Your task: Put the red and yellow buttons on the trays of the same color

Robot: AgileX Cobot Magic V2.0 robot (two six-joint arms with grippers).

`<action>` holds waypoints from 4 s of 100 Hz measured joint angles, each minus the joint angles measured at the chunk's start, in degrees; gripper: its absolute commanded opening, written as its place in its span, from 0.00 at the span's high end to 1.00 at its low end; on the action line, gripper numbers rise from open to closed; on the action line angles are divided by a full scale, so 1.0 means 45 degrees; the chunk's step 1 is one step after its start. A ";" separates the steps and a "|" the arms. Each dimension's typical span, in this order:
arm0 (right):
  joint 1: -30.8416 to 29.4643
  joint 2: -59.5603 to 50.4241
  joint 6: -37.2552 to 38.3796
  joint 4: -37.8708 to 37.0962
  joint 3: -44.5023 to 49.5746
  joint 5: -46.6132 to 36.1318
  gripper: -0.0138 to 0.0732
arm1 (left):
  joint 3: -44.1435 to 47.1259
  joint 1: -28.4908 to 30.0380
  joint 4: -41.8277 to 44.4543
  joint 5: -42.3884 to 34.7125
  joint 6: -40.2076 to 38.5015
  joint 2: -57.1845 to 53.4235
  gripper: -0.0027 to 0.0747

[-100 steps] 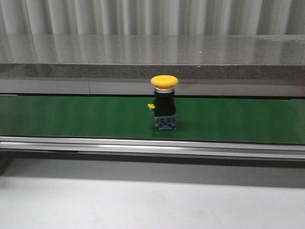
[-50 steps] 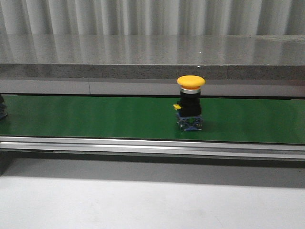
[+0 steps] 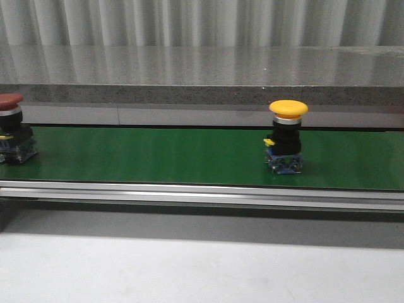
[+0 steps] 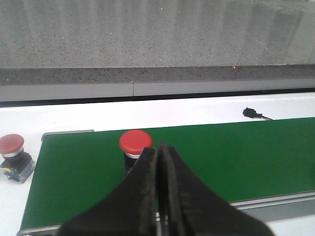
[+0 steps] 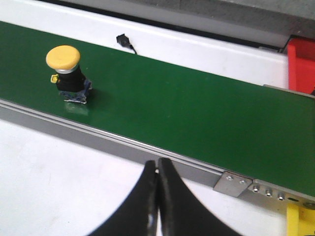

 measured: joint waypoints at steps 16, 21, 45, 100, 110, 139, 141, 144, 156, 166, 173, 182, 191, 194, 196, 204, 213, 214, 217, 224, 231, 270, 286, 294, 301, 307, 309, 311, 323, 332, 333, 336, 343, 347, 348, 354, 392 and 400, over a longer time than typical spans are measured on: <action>0.0427 0.2768 0.0000 0.0245 -0.1405 0.0189 0.38 | 0.0000 0.0000 0.0000 0.0000 0.0000 0.0000 0.99; 0.0516 0.3582 0.0000 0.0376 -0.1851 0.0248 0.25 | 0.0000 0.0000 0.0000 0.0000 0.0000 0.0000 0.99; 0.0606 0.7289 0.0000 0.1118 -0.3930 0.0970 0.10 | 0.0000 0.0000 0.0000 0.0000 0.0000 0.0000 0.99; 0.0606 1.2694 -0.0009 0.1411 -0.5631 0.0507 0.13 | 0.0000 0.0000 0.0000 0.0000 0.0000 0.0000 0.99; 0.0606 1.3170 -0.0245 0.1411 -0.5631 -0.0006 0.28 | 0.0000 0.0000 0.0000 0.0000 0.0000 0.0000 0.99; 0.0606 1.3498 -0.0418 0.1411 -0.5631 -0.0727 0.72 | 0.0000 0.0000 0.0000 0.0000 0.0000 0.0000 0.99; 0.0606 1.3470 -0.0377 0.1411 -0.5631 -0.0805 0.71 | 0.0000 0.0000 0.0000 0.0000 0.0000 0.0000 0.99; 0.0606 1.3433 -0.0316 0.1411 -0.5631 -0.0874 0.71 | 0.0000 0.0000 0.0000 0.0000 0.0000 0.0000 0.99; 0.0257 1.2983 0.0190 0.1411 -0.5631 -0.1020 0.71 | 0.0000 0.0000 0.0000 0.0000 0.0000 0.0000 0.99; -0.0530 1.2292 0.0622 0.1411 -0.5631 -0.1071 0.71 | 0.0000 0.0000 0.0000 0.0000 0.0000 0.0000 0.99; -0.1337 1.1727 0.0785 0.1411 -0.5631 -0.1097 0.71 | 0.0000 0.0000 0.0000 0.0000 0.0000 0.0000 0.99; -0.2580 1.1040 0.0990 0.1411 -0.5631 -0.1120 0.71 | 0.0000 0.0000 0.0000 0.0000 0.0000 0.0000 0.99; -0.4009 1.0448 0.1050 0.1411 -0.5631 -0.1115 0.71 | 0.0000 0.0000 0.0000 0.0000 0.0000 0.0000 0.99; -0.4463 1.0304 0.1073 0.1411 -0.5631 -0.1115 0.71 | 0.0000 0.0000 0.0000 0.0000 0.0000 0.0000 0.99; -0.4802 1.0197 0.1073 0.1411 -0.5631 -0.1115 0.71 | 0.0000 0.0000 0.0000 0.0000 0.0000 0.0000 0.99; -0.6050 0.9912 0.1079 0.1411 -0.5631 -0.1115 0.71 | 0.0000 0.0000 0.0000 0.0000 0.0000 0.0000 0.99; -0.7413 0.9764 0.1100 0.1411 -0.5631 -0.1115 0.71 | 0.0000 0.0000 0.0000 0.0000 0.0000 0.0000 0.99; -0.7600 0.9764 0.1100 0.1411 -0.5631 -0.1115 0.71 | 0.0000 0.0000 0.0000 0.0000 0.0000 0.0000 0.99; -0.7945 0.9764 0.1100 0.1411 -0.5631 -0.1115 0.71 | 0.0000 0.0000 0.0000 0.0000 0.0000 0.0000 0.99; -0.8663 0.9764 0.1100 0.1367 -0.5631 -0.1115 0.71 | 0.0000 0.0000 0.0000 0.0000 0.0000 0.0000 0.99; -0.9245 0.9890 0.1100 0.1336 -0.5631 -0.1115 0.71 | 0.0000 0.0000 0.0000 0.0000 0.0000 0.0000 0.99; -1.1492 1.1167 0.2677 0.0123 -0.5257 -0.1984 0.71 | 0.0000 0.0000 0.0000 0.0000 0.0000 0.0000 0.99; -1.2022 1.1909 0.3622 -0.0258 -0.4812 -0.2517 0.71 | 0.0000 0.0000 0.0000 0.0000 0.0000 0.0000 0.99; -1.2140 1.2267 0.3814 -0.0263 -0.4674 -0.2775 0.71 | 0.0000 0.0000 0.0000 0.0000 0.0000 0.0000 0.99; -1.2151 1.2602 0.4086 -0.0263 -0.4561 -0.3077 0.71 | 0.0000 0.0000 0.0000 0.0000 0.0000 0.0000 0.99; -1.2151 1.2940 0.4286 -0.0263 -0.4447 -0.3416 0.71 | 0.0000 0.0000 0.0000 0.0000 0.0000 0.0000 0.99; -1.2151 1.3017 0.4341 -0.0263 -0.4441 -0.3509 0.71 | 0.0000 0.0000 0.0000 0.0000 0.0000 0.0000 0.99; -1.2151 1.3138 0.4413 -0.0263 -0.4419 -0.3574 0.71 | 0.0000 0.0000 0.0000 0.0000 0.0000 0.0000 0.99; -1.2151 1.3836 0.4628 -0.0263 -0.4388 -0.4050 0.71 | 0.0000 0.0000 0.0000 0.0000 0.0000 0.0000 0.99; -1.2151 1.4394 0.4709 -0.0263 -0.4380 -0.4274 0.71 | 0.0000 0.0000 0.0000 0.0000 0.0000 0.0000 0.99; -1.2151 1.4473 0.4709 -0.0263 -0.4380 -0.4308 0.71 | 0.0000 0.0000 0.0000 0.0000 0.0000 0.0000 0.99; -1.2151 1.4606 0.4735 -0.0263 -0.4380 -0.4374 0.71 | 0.0000 0.0000 0.0000 0.0000 0.0000 0.0000 0.99; -1.2151 1.4918 0.4791 -0.0263 -0.4380 -0.4569 0.71 | 0.0000 0.0000 0.0000 0.0000 0.0000 0.0000 0.99; -1.2151 1.5092 0.4916 -0.0263 -0.4380 -0.4727 0.71 | 0.0000 0.0000 0.0000 0.0000 0.0000 0.0000 0.99; -1.2151 1.5120 0.4939 -0.0263 -0.4380 -0.4750 0.71 | 0.0000 0.0000 0.0000 0.0000 0.0000 0.0000 0.99; -1.2151 1.5334 0.5038 -0.0263 -0.4380 -0.4903 0.70 | 0.0000 0.0000 0.0000 0.0000 0.0000 0.0000 0.99; -1.2151 1.5810 0.5651 -0.0263 -0.4380 -0.5289 0.11 | 0.0000 0.0000 0.0000 0.0000 0.0000 0.0000 0.99; -1.2151 1.5663 0.5678 -0.0282 -0.4380 -0.5289 0.11 | 0.0000 0.0000 0.0000 0.0000 0.0000 0.0000 0.99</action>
